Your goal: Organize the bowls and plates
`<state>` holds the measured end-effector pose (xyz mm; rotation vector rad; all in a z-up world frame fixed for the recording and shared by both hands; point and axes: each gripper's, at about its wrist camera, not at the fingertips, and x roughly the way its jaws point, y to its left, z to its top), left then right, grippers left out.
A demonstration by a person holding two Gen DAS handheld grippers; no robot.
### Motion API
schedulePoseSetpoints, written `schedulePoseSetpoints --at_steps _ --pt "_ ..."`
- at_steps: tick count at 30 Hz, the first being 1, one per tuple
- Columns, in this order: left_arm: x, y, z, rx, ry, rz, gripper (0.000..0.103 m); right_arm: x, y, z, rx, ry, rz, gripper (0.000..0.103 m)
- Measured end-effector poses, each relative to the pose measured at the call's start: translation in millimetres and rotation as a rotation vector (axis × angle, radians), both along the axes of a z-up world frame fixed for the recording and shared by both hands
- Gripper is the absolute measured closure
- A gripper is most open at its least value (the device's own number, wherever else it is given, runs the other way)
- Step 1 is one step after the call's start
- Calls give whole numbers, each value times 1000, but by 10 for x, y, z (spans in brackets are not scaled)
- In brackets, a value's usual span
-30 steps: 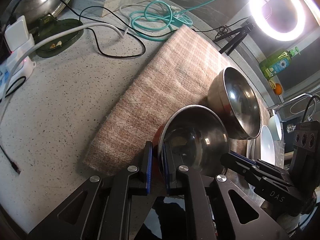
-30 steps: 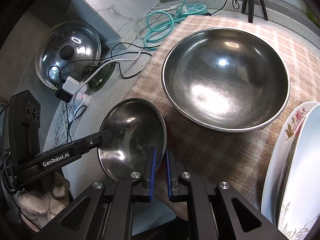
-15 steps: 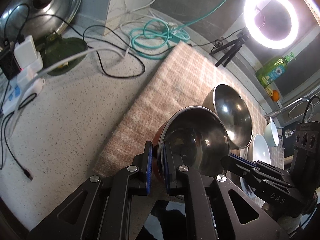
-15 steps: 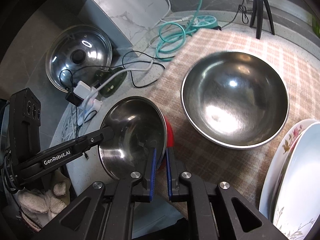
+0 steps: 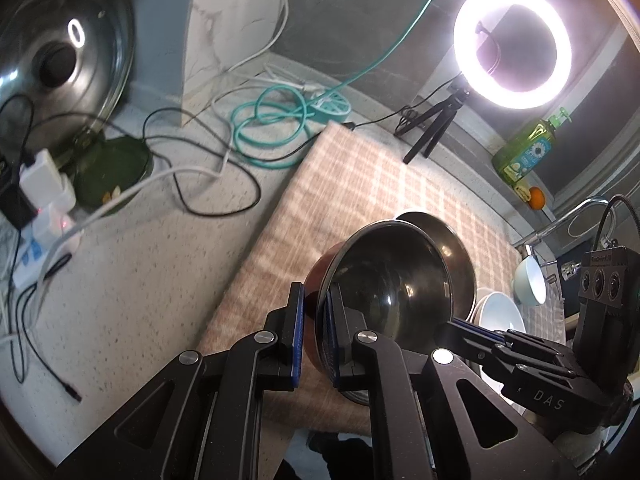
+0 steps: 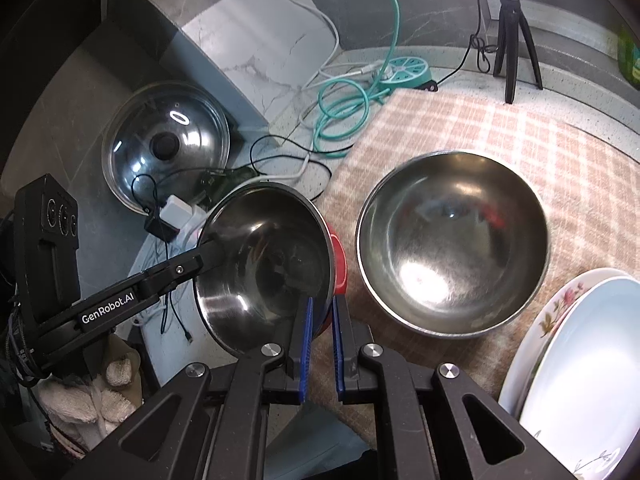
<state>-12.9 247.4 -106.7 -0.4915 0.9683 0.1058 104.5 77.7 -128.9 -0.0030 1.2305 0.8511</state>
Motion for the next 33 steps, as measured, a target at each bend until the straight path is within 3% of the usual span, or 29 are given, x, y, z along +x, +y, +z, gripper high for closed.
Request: schedulePoseSetpoints --at_steps 14,33 --pt "436 -222 55 0 -8 -80 95 280 -267 127 8 -33 -74 94" --pt "898 -615 -91 -10 33 -187 95 634 -667 -2 -29 -18 -175 94"
